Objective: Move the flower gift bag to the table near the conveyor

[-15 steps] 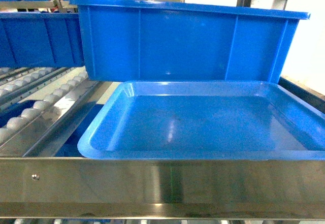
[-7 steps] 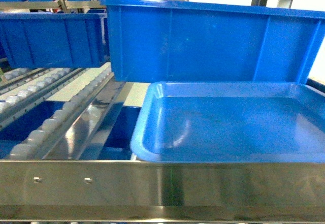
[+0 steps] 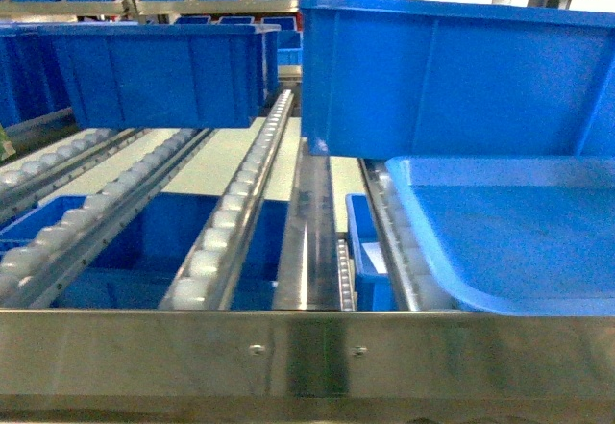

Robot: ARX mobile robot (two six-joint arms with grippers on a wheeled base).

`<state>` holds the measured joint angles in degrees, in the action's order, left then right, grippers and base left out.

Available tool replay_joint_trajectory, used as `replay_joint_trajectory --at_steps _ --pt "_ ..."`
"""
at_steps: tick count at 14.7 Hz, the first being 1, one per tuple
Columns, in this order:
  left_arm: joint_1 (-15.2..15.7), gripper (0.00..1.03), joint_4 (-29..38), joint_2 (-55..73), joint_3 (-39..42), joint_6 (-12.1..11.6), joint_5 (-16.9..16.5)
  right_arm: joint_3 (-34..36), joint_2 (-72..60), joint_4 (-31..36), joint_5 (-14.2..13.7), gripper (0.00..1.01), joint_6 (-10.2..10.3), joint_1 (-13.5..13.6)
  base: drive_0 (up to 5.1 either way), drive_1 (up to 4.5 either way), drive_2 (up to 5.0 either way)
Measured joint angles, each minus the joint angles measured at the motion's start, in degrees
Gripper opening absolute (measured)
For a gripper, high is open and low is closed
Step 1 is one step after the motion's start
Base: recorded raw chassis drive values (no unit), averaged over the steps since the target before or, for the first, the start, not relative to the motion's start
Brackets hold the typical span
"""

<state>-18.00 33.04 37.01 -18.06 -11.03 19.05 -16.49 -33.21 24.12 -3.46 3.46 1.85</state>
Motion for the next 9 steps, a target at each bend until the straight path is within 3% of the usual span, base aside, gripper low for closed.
replay_joint_trajectory --at_steps 9 --pt "0.04 0.02 -0.02 0.0 0.0 0.0 0.17 0.02 -0.04 -0.07 0.02 0.03 0.0 0.0 -4.9 2.36 2.6"
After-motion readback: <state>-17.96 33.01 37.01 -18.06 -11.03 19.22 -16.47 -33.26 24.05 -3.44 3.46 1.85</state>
